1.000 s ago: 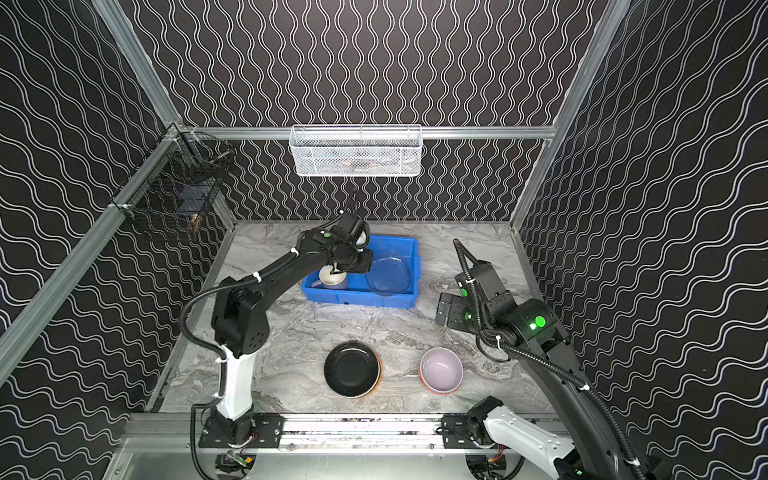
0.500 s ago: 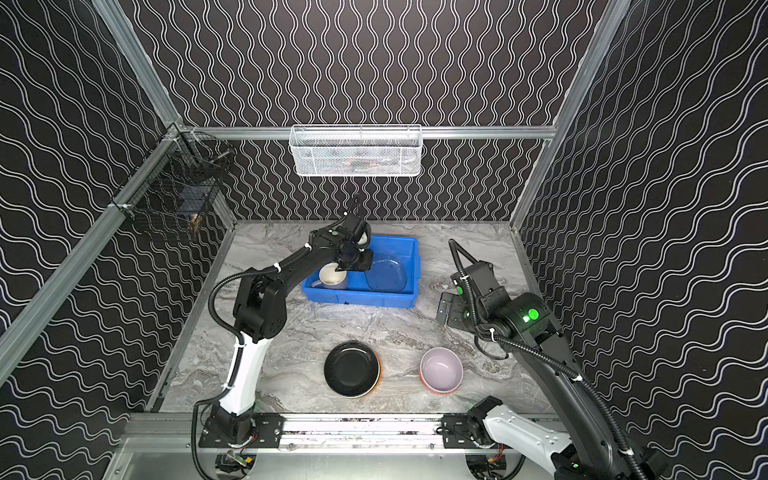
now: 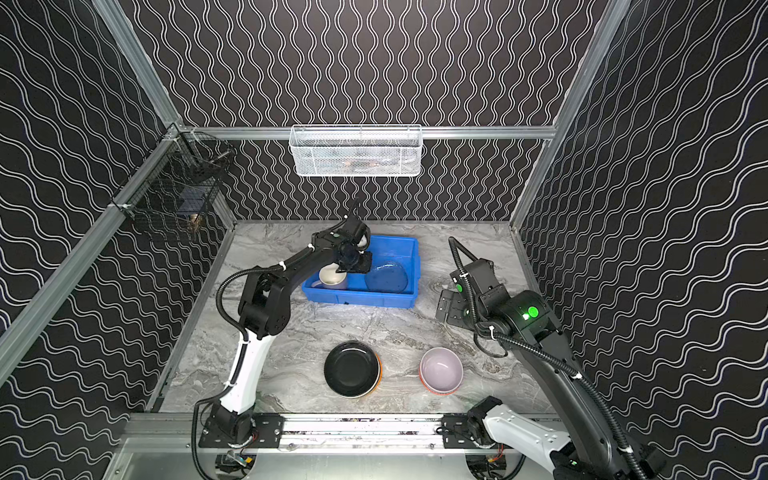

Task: Place the mixed dishes into the plastic bin
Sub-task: 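Lower the glass plate into the bin and open the left gripper, then move the left gripper back to the plate stack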

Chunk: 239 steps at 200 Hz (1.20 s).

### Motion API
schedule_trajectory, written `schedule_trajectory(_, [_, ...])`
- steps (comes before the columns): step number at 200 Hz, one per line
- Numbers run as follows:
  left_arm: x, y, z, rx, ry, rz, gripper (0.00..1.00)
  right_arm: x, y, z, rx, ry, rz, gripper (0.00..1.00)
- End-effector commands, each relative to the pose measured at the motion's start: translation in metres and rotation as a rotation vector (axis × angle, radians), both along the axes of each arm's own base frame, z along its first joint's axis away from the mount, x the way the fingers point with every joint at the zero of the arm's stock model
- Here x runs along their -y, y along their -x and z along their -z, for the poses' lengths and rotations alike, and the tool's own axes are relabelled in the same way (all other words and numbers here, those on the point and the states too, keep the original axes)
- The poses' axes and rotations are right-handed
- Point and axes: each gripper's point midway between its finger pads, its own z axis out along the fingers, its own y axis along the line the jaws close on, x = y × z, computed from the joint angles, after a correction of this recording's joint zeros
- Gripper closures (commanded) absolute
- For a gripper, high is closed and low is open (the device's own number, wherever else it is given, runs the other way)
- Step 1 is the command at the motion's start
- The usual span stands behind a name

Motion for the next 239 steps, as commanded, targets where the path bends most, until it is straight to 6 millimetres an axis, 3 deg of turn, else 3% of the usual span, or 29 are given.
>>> schedule_trajectory(1, [0.002, 0.0, -0.004, 0.009, 0.005, 0.02, 0.64, 0.005, 0.002, -0.002, 0.002, 0.005, 0.032, 0.01])
schedule_trajectory(32, [0.005, 0.002, -0.023, 0.026, 0.04, 0.026, 0.63, 0.006, 0.003, -0.004, 0.009, 0.002, 0.032, 0.01])
schedule_trajectory(62, [0.012, 0.015, -0.069, 0.075, 0.13, 0.045, 0.59, 0.004, -0.001, -0.004, 0.017, 0.012, 0.013, 0.01])
schedule_trajectory(86, [0.012, 0.042, -0.103, 0.098, 0.18, 0.08, 0.57, -0.006, -0.009, -0.002, 0.025, 0.0, -0.025, 0.01])
schedule_trajectory(107, [0.003, 0.083, -0.121, 0.099, 0.169, 0.116, 0.54, -0.019, -0.018, 0.002, 0.03, -0.02, -0.075, 0.01])
schedule_trajectory(138, [-0.04, 0.157, -0.117, 0.068, 0.112, 0.081, 0.53, -0.045, -0.034, 0.011, 0.028, -0.066, -0.16, 0.01])
schedule_trajectory(159, [-0.075, 0.211, -0.094, 0.016, 0.073, 0.022, 0.52, -0.063, -0.045, 0.015, 0.026, -0.089, -0.217, 0.01])
schedule_trajectory(178, [-0.092, 0.251, -0.077, -0.025, 0.093, -0.03, 0.51, -0.075, -0.052, 0.016, 0.022, -0.102, -0.263, 0.01])
schedule_trajectory(206, [-0.089, 0.292, -0.057, -0.058, 0.156, -0.07, 0.5, -0.085, -0.056, 0.017, 0.011, -0.101, -0.308, 0.01])
schedule_trajectory(239, [-0.071, 0.313, -0.039, -0.064, 0.16, -0.056, 0.5, -0.084, -0.048, 0.018, 0.006, -0.108, -0.32, 0.01])
